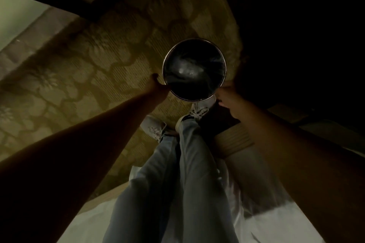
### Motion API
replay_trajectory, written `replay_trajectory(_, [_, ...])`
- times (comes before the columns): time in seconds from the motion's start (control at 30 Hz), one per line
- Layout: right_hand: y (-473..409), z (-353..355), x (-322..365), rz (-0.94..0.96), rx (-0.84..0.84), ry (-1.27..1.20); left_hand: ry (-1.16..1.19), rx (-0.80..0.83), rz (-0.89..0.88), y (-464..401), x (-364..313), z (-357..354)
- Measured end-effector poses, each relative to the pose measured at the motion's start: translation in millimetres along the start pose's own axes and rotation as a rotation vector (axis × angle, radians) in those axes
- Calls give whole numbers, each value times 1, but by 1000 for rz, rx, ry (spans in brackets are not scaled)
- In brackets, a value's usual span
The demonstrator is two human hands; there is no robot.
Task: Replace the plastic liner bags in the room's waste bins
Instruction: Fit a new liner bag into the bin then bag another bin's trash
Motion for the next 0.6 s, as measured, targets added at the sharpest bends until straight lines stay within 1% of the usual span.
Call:
replay_trajectory(0.1, [-109, -1, -66, 18, -31, 6, 6, 4, -8, -34, -2, -8])
replay_trajectory(0.13, [-121, -2, -70, 7, -28, -16, 7, 18, -16, -42, -3, -12])
replay_trajectory(0.2, [-111, -2, -50, 41, -47, -87, -1, 37, -48, -57, -5, -19])
replay_trajectory(0.3, [-76, -6, -4, 125, -69, -105, -15, 56, -188, -70, -15, -28])
replay_trajectory(0.4, [-72, -10, 9, 188, -115, -115, 37, 87, -301, -74, -20, -35])
replay_trajectory(0.53, [-74, -7, 14, 293, -217, -96, 145, 55, -309, -78, -13, -36])
replay_trajectory(0.6, [-76, -6, 13, 313, -218, -80, 215, 50, -319, -77, -9, -35])
Point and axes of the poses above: each hand's wrist, its own y-axis away from the middle knuckle, its own z-axis out of the back of the hand, x = y × z, the point moved 9 cm from there along -y, towards the middle knuckle, and after that the axes turned 11 degrees about z, right-handed, at the moved point
